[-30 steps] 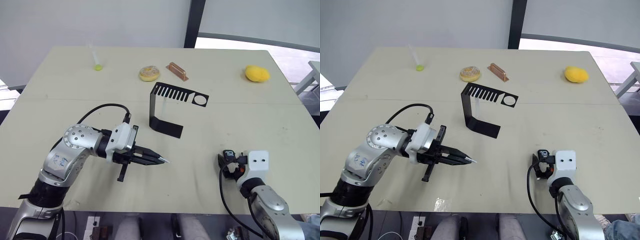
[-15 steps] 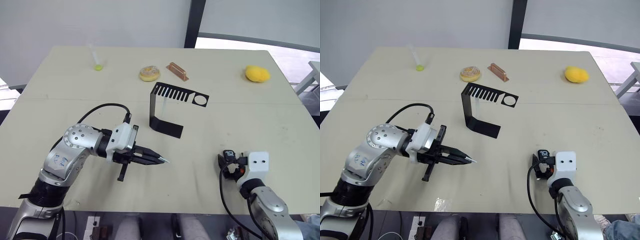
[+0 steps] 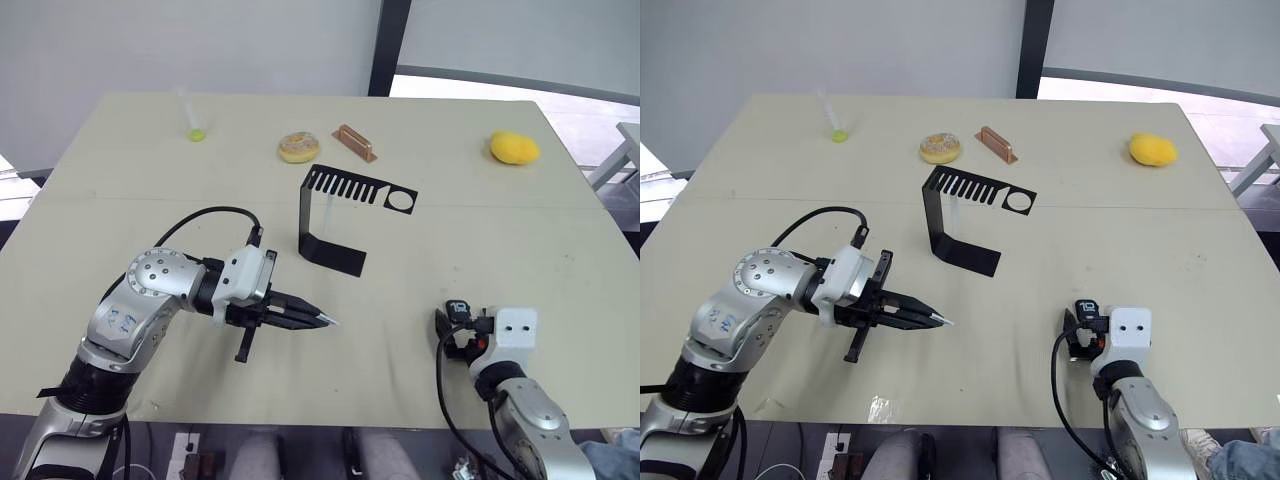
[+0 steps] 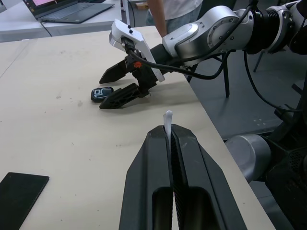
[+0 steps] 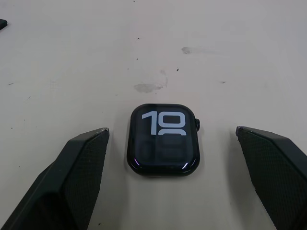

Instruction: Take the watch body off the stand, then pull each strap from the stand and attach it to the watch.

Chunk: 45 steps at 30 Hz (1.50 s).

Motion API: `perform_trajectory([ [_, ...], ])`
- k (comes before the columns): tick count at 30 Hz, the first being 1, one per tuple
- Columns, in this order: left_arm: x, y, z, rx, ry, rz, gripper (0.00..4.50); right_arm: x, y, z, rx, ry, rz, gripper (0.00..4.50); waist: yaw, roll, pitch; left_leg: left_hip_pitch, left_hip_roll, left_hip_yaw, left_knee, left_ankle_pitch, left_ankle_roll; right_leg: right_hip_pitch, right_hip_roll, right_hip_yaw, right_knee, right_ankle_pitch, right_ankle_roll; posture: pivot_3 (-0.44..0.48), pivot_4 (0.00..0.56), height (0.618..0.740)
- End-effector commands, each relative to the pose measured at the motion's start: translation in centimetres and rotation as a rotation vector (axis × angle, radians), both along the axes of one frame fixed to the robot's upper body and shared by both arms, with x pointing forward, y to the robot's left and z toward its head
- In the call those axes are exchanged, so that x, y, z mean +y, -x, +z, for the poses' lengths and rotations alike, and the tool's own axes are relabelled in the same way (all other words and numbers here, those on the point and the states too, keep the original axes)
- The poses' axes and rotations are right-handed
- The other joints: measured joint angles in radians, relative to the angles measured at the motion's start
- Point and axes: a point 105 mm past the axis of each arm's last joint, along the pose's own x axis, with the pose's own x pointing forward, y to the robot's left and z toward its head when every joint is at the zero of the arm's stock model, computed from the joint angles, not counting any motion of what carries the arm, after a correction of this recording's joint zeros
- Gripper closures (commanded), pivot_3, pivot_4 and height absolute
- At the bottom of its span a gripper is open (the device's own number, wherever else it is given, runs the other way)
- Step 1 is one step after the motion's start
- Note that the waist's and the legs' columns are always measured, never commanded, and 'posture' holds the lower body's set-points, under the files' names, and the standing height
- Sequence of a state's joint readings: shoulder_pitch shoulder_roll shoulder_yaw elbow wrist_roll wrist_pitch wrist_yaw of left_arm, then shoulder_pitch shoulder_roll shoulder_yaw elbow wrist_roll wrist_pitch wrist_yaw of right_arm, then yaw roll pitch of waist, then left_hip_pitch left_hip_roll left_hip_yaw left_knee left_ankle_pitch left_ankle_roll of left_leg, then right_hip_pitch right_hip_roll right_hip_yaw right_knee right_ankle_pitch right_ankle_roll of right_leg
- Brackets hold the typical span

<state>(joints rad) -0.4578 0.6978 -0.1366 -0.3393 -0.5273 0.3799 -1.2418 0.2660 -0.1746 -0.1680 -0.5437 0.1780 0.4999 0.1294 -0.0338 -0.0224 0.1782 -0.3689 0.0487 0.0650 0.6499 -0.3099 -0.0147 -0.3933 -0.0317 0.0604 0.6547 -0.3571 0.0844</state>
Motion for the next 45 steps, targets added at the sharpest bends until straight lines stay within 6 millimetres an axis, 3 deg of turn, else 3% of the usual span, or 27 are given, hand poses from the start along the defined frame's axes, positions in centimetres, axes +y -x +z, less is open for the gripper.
perform_trajectory([
  [1, -0.3, 0.4, 0.3, -0.030, 0.006, -0.023, 4.50, -0.5, 0.5, -1.4, 0.053, -0.001, -0.032, 0.02, 0.000, 0.000, 0.000, 0.000, 0.000, 0.000, 0.000, 0.000, 0.000, 0.000, 0.000, 0.000, 0.000, 0.000, 0.000, 0.000, 0.150, 0.740],
  [4, -0.3, 0.4, 0.4, -0.034, 0.004, -0.024, 4.50, -0.5, 0.5, -1.5, 0.055, -0.006, -0.027, 0.89, 0.000, 0.000, 0.000, 0.000, 0.000, 0.000, 0.000, 0.000, 0.000, 0.000, 0.000, 0.000, 0.000, 0.000, 0.000, 0.000, 0.150, 0.740],
  [8, -0.3, 0.4, 0.4, -0.035, 0.007, -0.023, 4.50, -0.4, 0.7, -1.9, 0.066, -0.023, -0.026, 2.86, 0.003, -0.003, -0.002, 0.000, 0.000, 0.000, 0.000, 0.000, 0.000, 0.000, 0.000, 0.000, 0.000, 0.000, 0.000, 0.000, 0.150, 0.740],
  [18, -0.3, 0.3, 0.5, -0.037, 0.010, -0.015, 4.50, -0.7, 0.4, -1.2, 0.036, -0.058, -0.034, 2.91, 0.003, -0.006, -0.004, 0.000, 0.000, -0.001, 0.000, 0.000, 0.000, 0.000, -0.001, 0.000, 0.000, 0.000, 0.000, 0.000, 0.150, 0.740],
  [20, -0.2, 0.2, 0.5, -0.042, 0.011, -0.013, 4.50, -0.7, 0.2, -0.5, 0.010, -0.061, -0.008, 2.91, 0.003, -0.005, -0.004, 0.000, 0.000, -0.001, 0.000, 0.000, 0.000, 0.000, -0.001, 0.000, 0.000, 0.000, 0.000, 0.000, 0.150, 0.740],
  [25, 1.2, -0.7, 1.1, -0.087, 0.017, 0.041, 4.50, 0.3, -0.3, 3.5, -0.070, -0.133, 0.187, 2.91, 0.003, -0.005, -0.003, 0.000, 0.000, 0.000, 0.000, 0.000, 0.000, 0.000, -0.001, 0.000, 0.000, 0.000, 0.000, 0.000, 0.150, 0.740],
  [32, 5.2, -2.0, 2.1, -0.214, -0.015, 0.139, 4.50, 4.3, 1.0, 6.6, 0.092, -0.332, 0.658, 2.91, -0.005, -0.003, -0.002, 0.001, 0.002, -0.001, 0.000, 0.000, 0.000, 0.000, 0.002, 0.000, 0.001, 0.000, -0.001, 0.000, 0.150, 0.740],
  [36, 7.2, -1.7, 2.1, -0.263, -0.100, 0.149, 4.50, 7.5, 2.3, 8.0, 0.220, -0.540, 0.915, 2.91, -0.004, -0.003, -0.002, 0.000, 0.002, -0.001, 0.000, 0.000, 0.001, 0.000, 0.001, 0.000, 0.000, 0.000, -0.001, 0.000, 0.150, 0.740],
  [42, 6.3, -1.4, 2.9, -0.314, -0.076, 0.125, 4.50, 10.1, 1.6, 8.8, 0.327, -0.700, 1.019, 2.91, 0.001, -0.003, -0.002, -0.001, 0.002, -0.001, 0.001, -0.001, 0.001, 0.000, -0.001, -0.001, -0.001, 0.000, -0.001, 0.000, 0.150, 0.740],
  [45, 4.8, -1.5, 3.3, -0.336, -0.059, 0.104, 4.50, 10.9, 0.9, 8.4, 0.380, -0.736, 1.018, 2.91, 0.003, -0.003, -0.002, -0.002, 0.001, -0.001, 0.002, -0.001, 0.002, 0.000, -0.001, -0.001, -0.001, 0.000, 0.000, 0.000, 0.150, 0.740],
])
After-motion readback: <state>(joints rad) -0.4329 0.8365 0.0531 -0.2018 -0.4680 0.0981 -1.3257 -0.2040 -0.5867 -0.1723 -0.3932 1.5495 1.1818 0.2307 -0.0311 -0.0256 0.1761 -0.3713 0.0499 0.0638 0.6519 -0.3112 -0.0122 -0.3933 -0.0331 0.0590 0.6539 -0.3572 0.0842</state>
